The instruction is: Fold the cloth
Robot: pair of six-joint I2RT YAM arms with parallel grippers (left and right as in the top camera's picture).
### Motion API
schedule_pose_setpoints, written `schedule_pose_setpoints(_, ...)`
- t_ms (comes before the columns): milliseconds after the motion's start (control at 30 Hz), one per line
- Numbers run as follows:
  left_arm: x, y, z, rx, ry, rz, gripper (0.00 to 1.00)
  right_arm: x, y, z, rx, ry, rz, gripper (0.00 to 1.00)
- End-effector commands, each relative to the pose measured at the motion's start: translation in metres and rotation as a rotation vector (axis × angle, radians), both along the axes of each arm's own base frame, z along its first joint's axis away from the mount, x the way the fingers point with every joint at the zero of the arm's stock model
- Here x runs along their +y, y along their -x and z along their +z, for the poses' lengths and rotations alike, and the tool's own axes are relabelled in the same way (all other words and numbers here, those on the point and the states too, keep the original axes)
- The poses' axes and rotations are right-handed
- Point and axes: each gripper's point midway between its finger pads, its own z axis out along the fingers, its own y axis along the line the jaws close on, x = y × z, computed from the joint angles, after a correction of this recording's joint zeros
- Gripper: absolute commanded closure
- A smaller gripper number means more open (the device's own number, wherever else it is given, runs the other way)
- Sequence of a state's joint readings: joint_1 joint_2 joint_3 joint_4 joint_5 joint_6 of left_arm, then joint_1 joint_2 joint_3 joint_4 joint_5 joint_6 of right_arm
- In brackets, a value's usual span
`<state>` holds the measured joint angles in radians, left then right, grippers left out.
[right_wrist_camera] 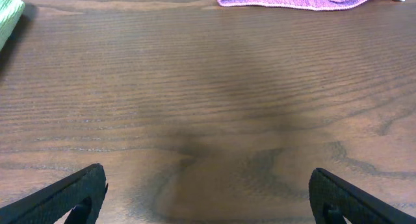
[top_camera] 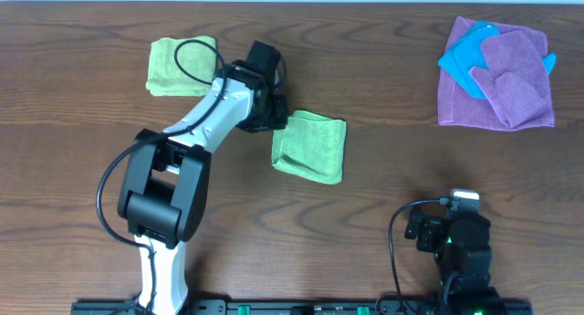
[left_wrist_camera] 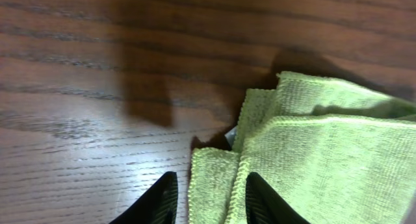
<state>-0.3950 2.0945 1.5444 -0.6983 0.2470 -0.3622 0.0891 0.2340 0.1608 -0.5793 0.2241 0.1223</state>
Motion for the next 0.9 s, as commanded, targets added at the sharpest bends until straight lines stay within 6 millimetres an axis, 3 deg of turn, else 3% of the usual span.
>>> schedule_pose_setpoints(0, 0.001, 0.002, -0.01, -0.016, -0.09, -0.023, 0.66, 0.001, 0.0, -0.002, -0.002, -0.007, 0.0, 0.01)
schedule_pose_setpoints(533, 0.009, 0.014, -0.038, 0.071, -0.15, 0.043, 0.68, 0.001, 0.0, -0.002, -0.002, -0.007, 0.0, 0.01)
schedule_pose_setpoints(567, 0.007, 0.015, -0.04, 0.076, -0.145, 0.04, 0.69, 0.001, 0.0, -0.002, -0.002, -0.007, 0.0, 0.01)
schedule_pose_setpoints(633, 0.004, 0.015, -0.042, 0.074, -0.144, 0.038, 0.84, 0.001, 0.0, -0.002, -0.002, -0.007, 0.0, 0.01)
schedule_pose_setpoints(733, 0.002, 0.013, -0.041, 0.062, -0.139, 0.035, 0.94, 0.001, 0.0, -0.002, -0.002, -0.007, 0.0, 0.01)
schedule_pose_setpoints(867, 0.0, 0.01, -0.041, 0.051, -0.134, 0.035, 0.94, 0.001, 0.0, -0.002, -0.002, -0.007, 0.0, 0.01)
